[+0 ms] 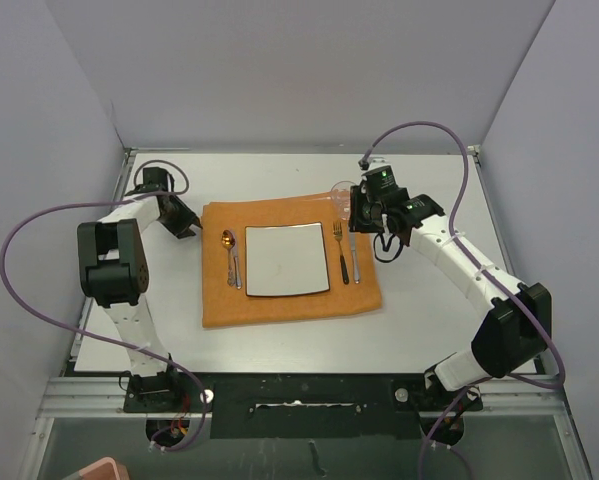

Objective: Set the dinner table for one person
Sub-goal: Adjust the napkin at the center of the board.

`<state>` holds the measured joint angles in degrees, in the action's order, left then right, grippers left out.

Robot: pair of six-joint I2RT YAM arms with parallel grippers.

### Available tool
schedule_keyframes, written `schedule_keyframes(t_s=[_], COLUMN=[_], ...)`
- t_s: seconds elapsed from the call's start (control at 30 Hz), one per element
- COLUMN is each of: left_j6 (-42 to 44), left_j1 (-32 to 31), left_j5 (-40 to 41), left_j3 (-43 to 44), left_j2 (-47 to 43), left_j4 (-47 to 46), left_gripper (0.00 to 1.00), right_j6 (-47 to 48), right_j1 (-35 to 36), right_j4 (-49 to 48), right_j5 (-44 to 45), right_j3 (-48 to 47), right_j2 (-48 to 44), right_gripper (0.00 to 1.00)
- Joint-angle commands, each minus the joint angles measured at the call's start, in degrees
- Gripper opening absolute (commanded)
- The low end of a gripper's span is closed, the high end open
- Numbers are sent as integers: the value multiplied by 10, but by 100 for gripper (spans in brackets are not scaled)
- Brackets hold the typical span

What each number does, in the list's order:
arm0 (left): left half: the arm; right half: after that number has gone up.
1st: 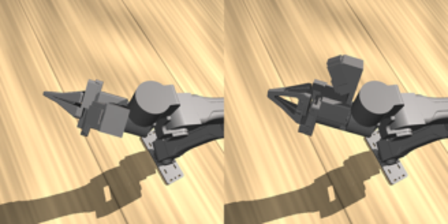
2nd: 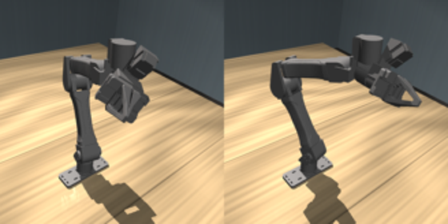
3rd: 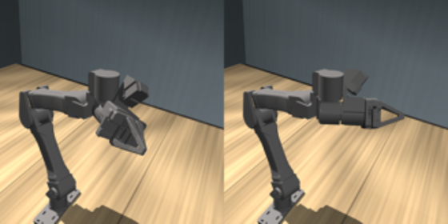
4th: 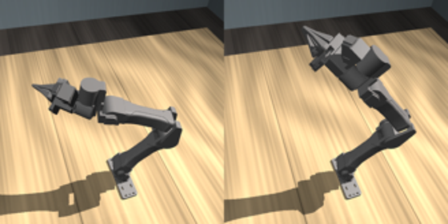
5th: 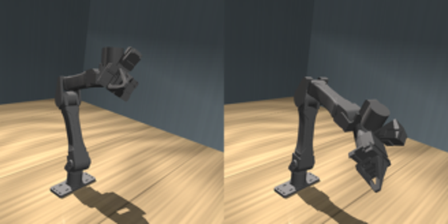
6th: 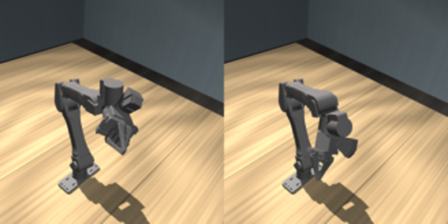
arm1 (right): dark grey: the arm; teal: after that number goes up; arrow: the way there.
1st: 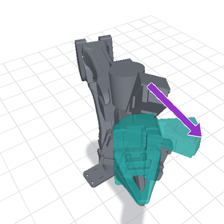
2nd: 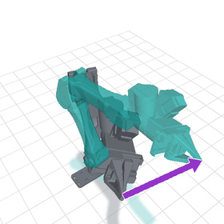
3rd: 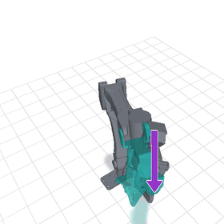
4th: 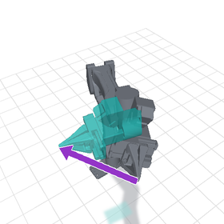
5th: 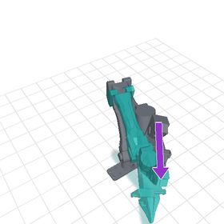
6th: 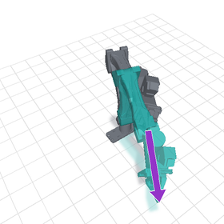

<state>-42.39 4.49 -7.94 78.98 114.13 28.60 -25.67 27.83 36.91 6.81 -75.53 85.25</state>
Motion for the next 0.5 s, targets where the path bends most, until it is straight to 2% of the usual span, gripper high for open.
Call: schedule_keyframes(t_s=[0.0, 0.3, 0.37, 0.47], left_j6=[2, -17, -20, -27], left_j1=[4, -30, -38, -48], left_j5=[1, -11, -15, -26], left_j3=[6, 35, 46, 60], left_j2=[26, 86, 98, 115], left_j4=[-36, -58, -60, -64], left_gripper=[27, 17, 10, 0], right_j6=[4, -5, -6, -3], right_j1=[0, 2, 2, 3], right_j4=[3, 18, 18, 20], right_j5=[5, 0, 0, 8], right_j3=[-26, -38, -38, -38], right_j2=[-15, -27, -29, -34], right_gripper=[31, 31, 31, 24])
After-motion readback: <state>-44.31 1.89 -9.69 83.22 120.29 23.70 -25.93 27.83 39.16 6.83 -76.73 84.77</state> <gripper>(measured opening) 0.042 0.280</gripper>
